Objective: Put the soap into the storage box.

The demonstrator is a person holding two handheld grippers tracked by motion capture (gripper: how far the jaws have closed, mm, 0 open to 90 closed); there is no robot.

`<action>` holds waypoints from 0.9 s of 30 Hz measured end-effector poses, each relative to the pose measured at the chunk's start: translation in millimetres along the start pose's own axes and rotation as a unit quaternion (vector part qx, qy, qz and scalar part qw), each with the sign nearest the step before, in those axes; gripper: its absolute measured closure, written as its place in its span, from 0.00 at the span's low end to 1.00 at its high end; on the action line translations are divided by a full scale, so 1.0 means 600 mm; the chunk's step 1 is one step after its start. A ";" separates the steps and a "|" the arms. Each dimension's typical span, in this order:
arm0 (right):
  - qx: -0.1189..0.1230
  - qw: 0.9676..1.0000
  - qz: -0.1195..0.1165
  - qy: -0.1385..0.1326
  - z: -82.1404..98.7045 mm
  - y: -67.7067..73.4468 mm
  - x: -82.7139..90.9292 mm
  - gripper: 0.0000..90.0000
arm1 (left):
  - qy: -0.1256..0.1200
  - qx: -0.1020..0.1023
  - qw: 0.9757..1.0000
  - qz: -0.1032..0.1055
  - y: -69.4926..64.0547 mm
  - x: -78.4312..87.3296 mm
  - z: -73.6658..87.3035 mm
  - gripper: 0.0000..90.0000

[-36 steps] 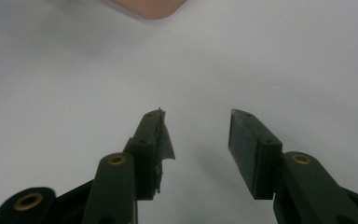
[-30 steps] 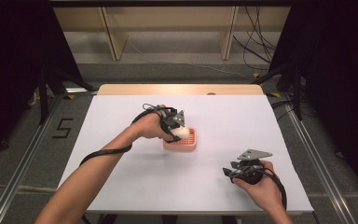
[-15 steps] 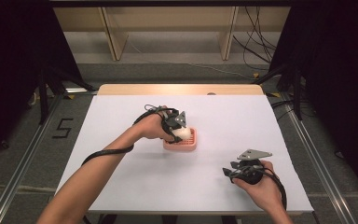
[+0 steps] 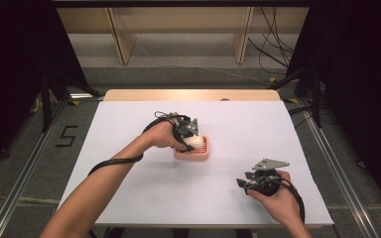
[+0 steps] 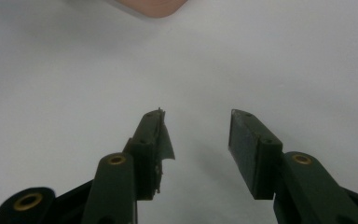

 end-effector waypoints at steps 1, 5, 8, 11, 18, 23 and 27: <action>0.004 1.000 -0.001 -0.001 0.000 -0.001 0.000 0.62 | 0.000 0.000 1.000 0.000 0.000 -0.001 0.000 0.55; 0.004 1.000 0.001 -0.001 0.000 -0.002 0.000 0.62 | 0.000 0.002 1.000 0.000 -0.001 -0.004 0.000 0.55; 0.004 1.000 0.002 0.000 0.000 -0.002 0.000 0.62 | 0.001 0.002 1.000 0.000 0.001 -0.005 0.001 0.55; 0.003 1.000 0.002 -0.002 0.000 -0.002 0.000 0.62 | 0.002 0.003 1.000 -0.001 0.001 -0.006 0.002 0.55; 0.003 1.000 -0.002 -0.001 0.000 0.000 -0.001 0.62 | 0.007 0.006 1.000 -0.001 0.003 -0.009 0.005 0.55; 0.001 1.000 -0.001 0.000 0.000 0.000 -0.001 0.62 | 0.011 0.008 1.000 0.000 0.003 -0.012 0.008 0.55; 0.006 1.000 -0.005 -0.001 0.000 0.000 -0.001 0.62 | 0.012 0.011 1.000 0.000 0.003 -0.015 0.010 0.55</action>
Point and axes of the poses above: each handheld gripper's, and its own axes: x roughly backward along the jaws, z roughly out of its underside, y roughly to its left, the point moved 10 cm from there along -x, roughly forward along the jaws, and after that the axes turned 1 degree about -z, right-handed, at the moved point
